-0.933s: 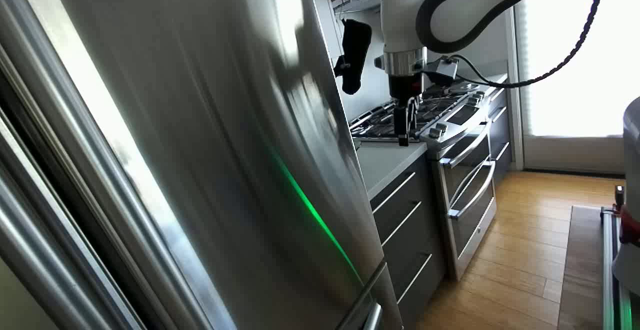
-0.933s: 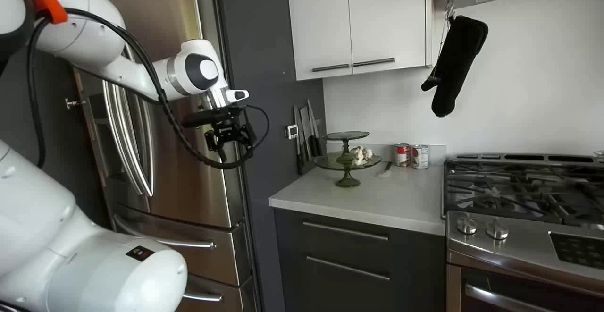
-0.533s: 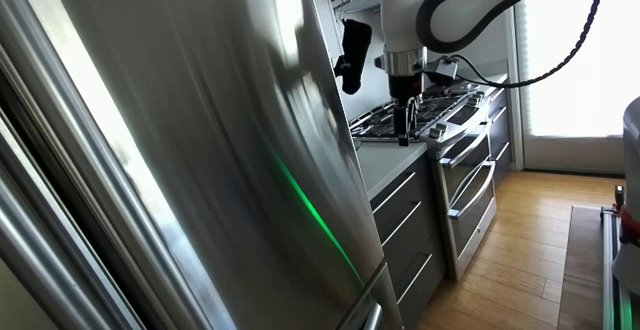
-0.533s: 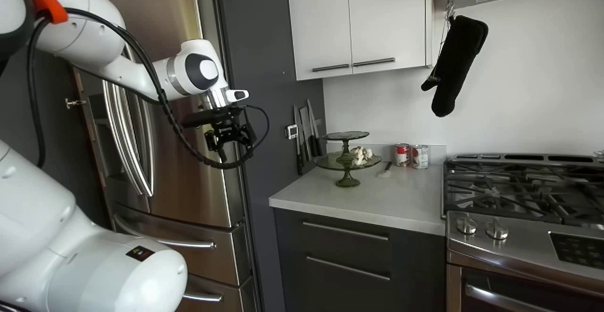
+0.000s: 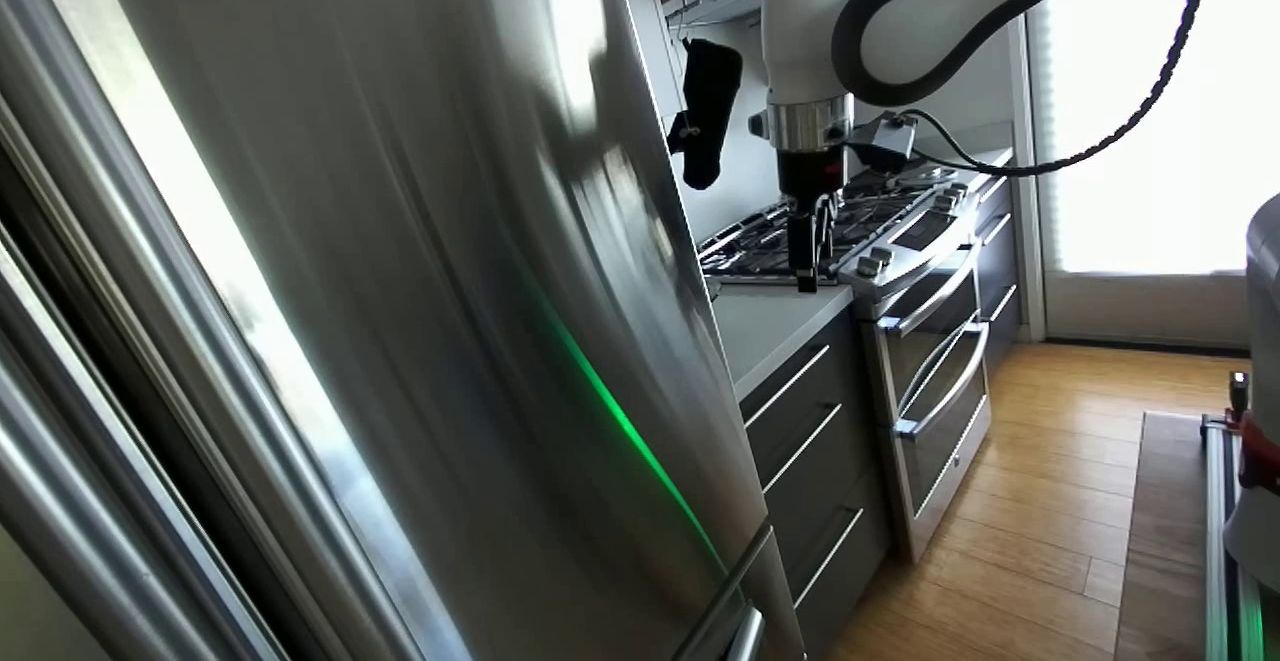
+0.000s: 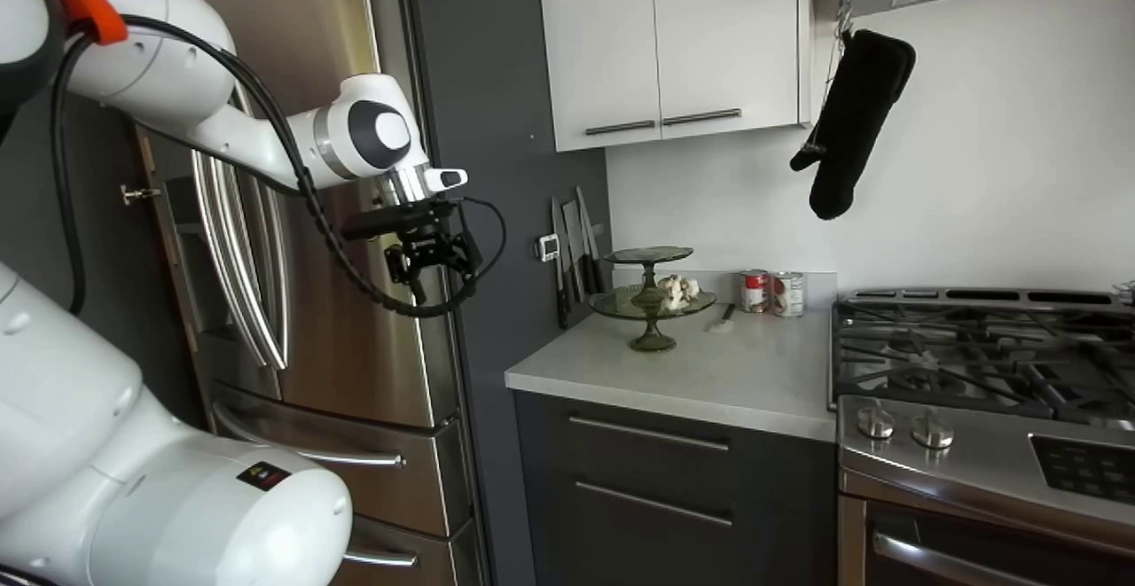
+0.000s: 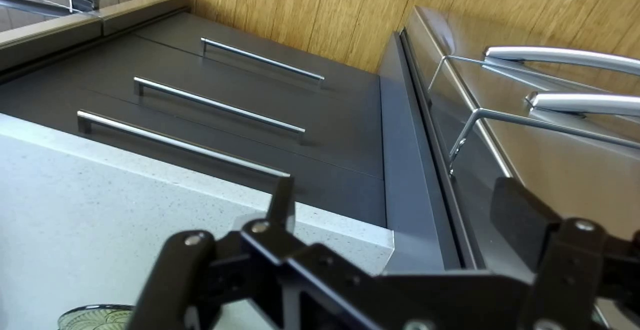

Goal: Open the top drawer

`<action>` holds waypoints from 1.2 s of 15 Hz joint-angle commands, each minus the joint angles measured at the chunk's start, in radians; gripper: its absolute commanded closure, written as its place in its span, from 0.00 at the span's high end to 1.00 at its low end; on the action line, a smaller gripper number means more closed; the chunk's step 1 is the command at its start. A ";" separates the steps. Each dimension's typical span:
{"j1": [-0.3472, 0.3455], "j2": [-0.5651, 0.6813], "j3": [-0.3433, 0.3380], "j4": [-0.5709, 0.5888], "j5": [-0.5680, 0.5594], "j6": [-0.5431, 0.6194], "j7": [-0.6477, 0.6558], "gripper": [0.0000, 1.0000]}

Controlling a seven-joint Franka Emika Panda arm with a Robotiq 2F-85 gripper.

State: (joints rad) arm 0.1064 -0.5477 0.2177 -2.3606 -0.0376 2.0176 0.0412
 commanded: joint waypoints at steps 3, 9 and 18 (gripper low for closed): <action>0.018 0.003 -0.015 0.002 -0.010 -0.002 0.009 1.00; 0.018 0.003 -0.015 0.002 -0.010 -0.002 0.009 1.00; -0.073 0.120 -0.003 -0.138 -0.167 0.068 0.150 1.00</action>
State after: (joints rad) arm 0.0709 -0.4771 0.1804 -2.4340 -0.0824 2.0631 0.1189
